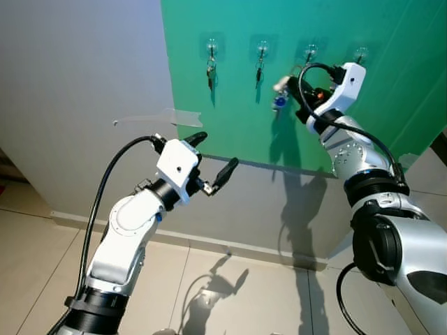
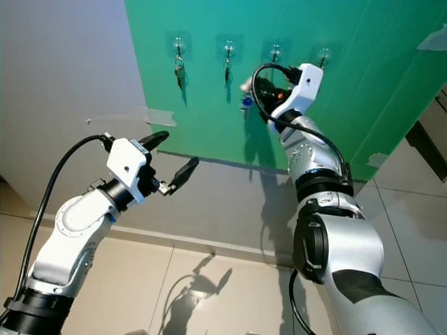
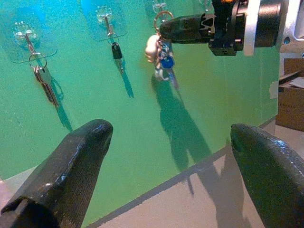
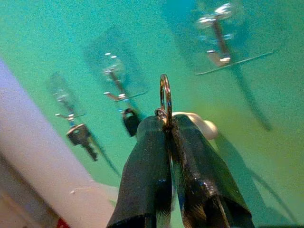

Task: Hang keys on a hook

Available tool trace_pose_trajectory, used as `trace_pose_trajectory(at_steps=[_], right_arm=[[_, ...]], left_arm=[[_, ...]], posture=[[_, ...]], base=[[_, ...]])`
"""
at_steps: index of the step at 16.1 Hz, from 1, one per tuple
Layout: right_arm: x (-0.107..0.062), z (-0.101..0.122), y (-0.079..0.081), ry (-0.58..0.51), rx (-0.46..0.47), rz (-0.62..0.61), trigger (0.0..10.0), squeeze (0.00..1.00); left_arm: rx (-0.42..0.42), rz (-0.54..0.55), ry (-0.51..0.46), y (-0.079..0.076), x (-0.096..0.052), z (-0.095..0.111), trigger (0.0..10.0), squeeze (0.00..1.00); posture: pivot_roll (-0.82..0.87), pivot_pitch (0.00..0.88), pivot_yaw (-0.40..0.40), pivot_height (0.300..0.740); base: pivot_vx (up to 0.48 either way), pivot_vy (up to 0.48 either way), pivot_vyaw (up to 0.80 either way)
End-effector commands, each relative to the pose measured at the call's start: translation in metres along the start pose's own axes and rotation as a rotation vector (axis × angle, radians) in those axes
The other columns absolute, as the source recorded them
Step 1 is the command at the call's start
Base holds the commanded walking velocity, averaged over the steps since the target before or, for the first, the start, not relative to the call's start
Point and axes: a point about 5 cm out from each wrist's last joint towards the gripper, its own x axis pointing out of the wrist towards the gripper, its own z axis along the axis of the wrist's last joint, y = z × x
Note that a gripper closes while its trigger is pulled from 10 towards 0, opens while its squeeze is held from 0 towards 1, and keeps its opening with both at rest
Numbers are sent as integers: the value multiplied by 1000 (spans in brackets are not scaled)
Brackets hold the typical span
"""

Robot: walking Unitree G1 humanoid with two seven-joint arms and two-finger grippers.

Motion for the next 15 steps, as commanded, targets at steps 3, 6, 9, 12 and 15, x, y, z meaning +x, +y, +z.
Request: trace_pose_trajectory(at_steps=[3,6,9,12,15], right_arm=[[2,26,1,-88,25,47,10000,0],[2,32,0,-104,25,47,10000,0],[3,37,-4,-94,25,10,10000,0],[2,36,-9,-67,38,-34,10000,0],[0,38,-16,-84,83,-97,10000,0]], left_arm=[[18,-11,-1,1,-1,4,10000,0],[21,-13,-2,2,-1,5,10000,0],[23,-12,-5,3,0,6,10000,0],[23,-11,-2,4,0,6,10000,0],[11,-13,-7,4,-2,6,10000,0]], posture=[[24,0,-17,740],[28,0,-17,740],[36,0,-20,740],[40,0,-21,740],[42,0,-21,740]], base=[[0,0,0],[0,0,0],[0,0,0],[0,0,0],[0,0,0]])
